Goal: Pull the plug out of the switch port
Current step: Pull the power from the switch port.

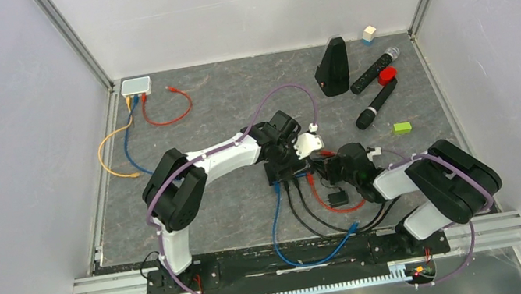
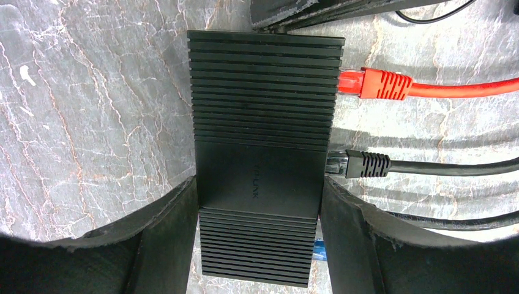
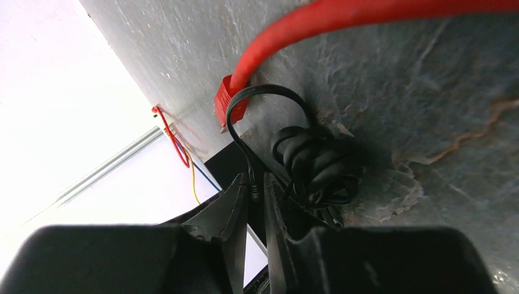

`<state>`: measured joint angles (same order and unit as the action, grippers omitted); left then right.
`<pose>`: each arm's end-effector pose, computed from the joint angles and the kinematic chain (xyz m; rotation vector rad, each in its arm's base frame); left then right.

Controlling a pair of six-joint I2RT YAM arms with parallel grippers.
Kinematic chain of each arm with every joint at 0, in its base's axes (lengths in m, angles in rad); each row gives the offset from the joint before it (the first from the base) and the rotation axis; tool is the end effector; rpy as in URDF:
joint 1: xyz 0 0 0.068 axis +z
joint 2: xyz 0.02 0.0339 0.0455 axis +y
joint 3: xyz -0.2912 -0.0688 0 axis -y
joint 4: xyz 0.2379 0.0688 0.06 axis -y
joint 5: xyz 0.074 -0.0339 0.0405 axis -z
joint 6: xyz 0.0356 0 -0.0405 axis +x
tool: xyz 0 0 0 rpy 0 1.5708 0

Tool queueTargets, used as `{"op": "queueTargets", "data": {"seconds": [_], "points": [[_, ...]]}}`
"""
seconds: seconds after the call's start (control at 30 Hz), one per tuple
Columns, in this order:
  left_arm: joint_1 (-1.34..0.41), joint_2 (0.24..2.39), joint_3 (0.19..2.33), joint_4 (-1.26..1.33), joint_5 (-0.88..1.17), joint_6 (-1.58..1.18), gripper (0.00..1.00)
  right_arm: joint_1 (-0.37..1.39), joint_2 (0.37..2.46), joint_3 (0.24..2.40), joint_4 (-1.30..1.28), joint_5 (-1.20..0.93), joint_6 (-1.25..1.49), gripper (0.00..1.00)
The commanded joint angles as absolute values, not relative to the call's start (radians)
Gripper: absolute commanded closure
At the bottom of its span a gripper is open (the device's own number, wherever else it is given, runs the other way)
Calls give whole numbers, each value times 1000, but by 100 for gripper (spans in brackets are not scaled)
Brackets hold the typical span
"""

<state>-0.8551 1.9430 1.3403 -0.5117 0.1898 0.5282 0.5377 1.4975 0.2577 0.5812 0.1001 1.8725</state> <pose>0.2600 -0.3092 0.2015 1.7682 2.0416 -0.3556 0.1901 0.1092 0.1315 1.6004 1.9313 1.1039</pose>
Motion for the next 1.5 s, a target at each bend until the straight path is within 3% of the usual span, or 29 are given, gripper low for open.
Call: {"op": "queueTargets", "data": {"seconds": [0.0,0.2,0.27,0.73,1.03,1.2,1.37,1.47], "points": [[-861,1926,1315,-520,241,478,38,551,1513,263,591,102,1924,84],[-861,1920,1291,-512,233,479,38,563,1503,323,487,130,1873,87],[-861,1920,1283,-511,228,482,38,563,1501,326,476,146,1859,100],[-859,1936,1274,-522,190,487,38,531,1463,164,714,177,1930,100],[-859,1941,1269,-521,181,488,39,521,1377,266,450,270,1765,100],[-858,1946,1269,-522,178,488,40,493,1467,202,665,12,1880,100],[-856,1945,1273,-526,174,492,40,507,1388,385,237,214,1678,100],[-853,1943,1270,-526,173,493,40,487,1357,357,242,239,1700,100]]}}
